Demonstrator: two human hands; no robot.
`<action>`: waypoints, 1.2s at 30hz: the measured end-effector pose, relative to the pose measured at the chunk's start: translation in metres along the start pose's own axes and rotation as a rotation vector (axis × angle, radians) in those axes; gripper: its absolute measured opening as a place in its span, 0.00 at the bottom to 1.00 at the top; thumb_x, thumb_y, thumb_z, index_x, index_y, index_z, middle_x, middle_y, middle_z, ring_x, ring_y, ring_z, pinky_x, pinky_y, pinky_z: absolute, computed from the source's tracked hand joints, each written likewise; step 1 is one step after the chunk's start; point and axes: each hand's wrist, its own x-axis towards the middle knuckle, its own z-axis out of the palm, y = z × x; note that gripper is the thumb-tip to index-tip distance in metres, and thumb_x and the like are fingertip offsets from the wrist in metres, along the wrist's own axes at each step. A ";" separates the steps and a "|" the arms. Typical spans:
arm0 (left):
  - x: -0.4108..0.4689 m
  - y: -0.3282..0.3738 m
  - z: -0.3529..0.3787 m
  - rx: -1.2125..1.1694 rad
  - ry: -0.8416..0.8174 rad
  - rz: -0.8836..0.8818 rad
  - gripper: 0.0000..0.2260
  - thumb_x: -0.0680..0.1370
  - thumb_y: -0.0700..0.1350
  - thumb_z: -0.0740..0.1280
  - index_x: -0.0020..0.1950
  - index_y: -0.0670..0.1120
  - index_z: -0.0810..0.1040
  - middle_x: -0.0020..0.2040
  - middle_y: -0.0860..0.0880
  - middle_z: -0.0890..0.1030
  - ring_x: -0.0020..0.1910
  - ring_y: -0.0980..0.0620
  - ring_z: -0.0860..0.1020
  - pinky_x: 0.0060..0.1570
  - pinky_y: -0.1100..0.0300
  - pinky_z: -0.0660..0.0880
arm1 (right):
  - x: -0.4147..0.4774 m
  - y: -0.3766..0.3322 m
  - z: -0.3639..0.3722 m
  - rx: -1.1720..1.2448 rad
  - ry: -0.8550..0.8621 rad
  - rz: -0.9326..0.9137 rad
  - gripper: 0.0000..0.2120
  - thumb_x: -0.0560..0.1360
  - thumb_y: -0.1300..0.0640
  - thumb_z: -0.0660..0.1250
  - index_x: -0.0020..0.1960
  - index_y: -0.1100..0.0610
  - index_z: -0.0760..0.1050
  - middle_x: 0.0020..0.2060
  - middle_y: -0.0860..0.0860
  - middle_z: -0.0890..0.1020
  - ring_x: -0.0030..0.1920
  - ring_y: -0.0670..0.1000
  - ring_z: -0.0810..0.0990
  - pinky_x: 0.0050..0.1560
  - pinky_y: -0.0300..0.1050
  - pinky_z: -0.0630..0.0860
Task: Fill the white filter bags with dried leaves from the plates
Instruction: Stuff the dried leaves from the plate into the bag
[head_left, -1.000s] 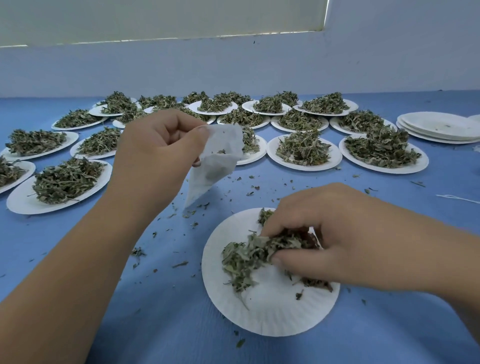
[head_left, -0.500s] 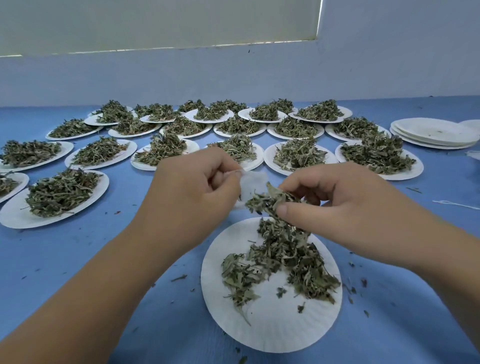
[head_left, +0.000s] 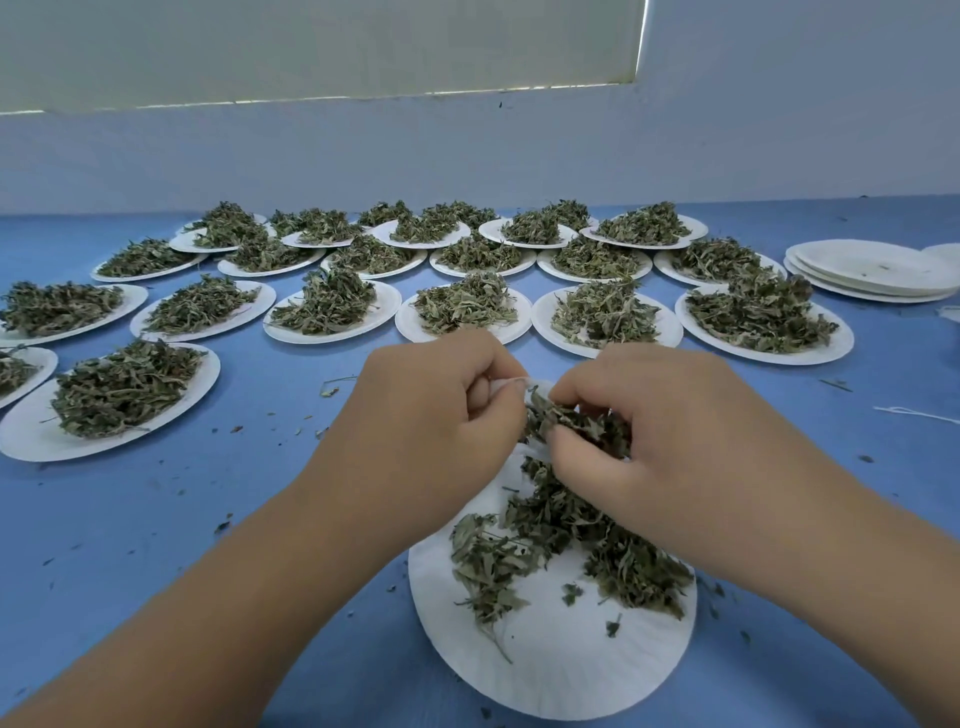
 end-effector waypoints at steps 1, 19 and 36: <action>0.000 0.000 0.001 -0.002 -0.002 0.001 0.06 0.75 0.41 0.68 0.39 0.49 0.81 0.27 0.47 0.72 0.24 0.57 0.66 0.26 0.71 0.62 | -0.001 -0.002 0.000 -0.028 -0.002 -0.004 0.17 0.70 0.44 0.55 0.44 0.52 0.78 0.38 0.46 0.75 0.41 0.46 0.73 0.41 0.49 0.74; -0.002 0.002 0.006 -0.100 -0.013 -0.069 0.07 0.75 0.41 0.69 0.39 0.52 0.81 0.26 0.48 0.74 0.24 0.60 0.68 0.27 0.72 0.64 | 0.001 -0.010 0.011 -0.113 0.068 -0.011 0.11 0.70 0.44 0.58 0.45 0.50 0.72 0.39 0.45 0.74 0.39 0.50 0.74 0.36 0.49 0.74; 0.002 0.002 0.003 -0.228 -0.047 -0.184 0.07 0.75 0.42 0.69 0.37 0.50 0.81 0.24 0.49 0.73 0.23 0.59 0.66 0.25 0.71 0.62 | 0.000 0.007 0.017 0.247 0.178 -0.116 0.07 0.69 0.56 0.73 0.44 0.49 0.76 0.42 0.43 0.72 0.41 0.44 0.75 0.42 0.40 0.73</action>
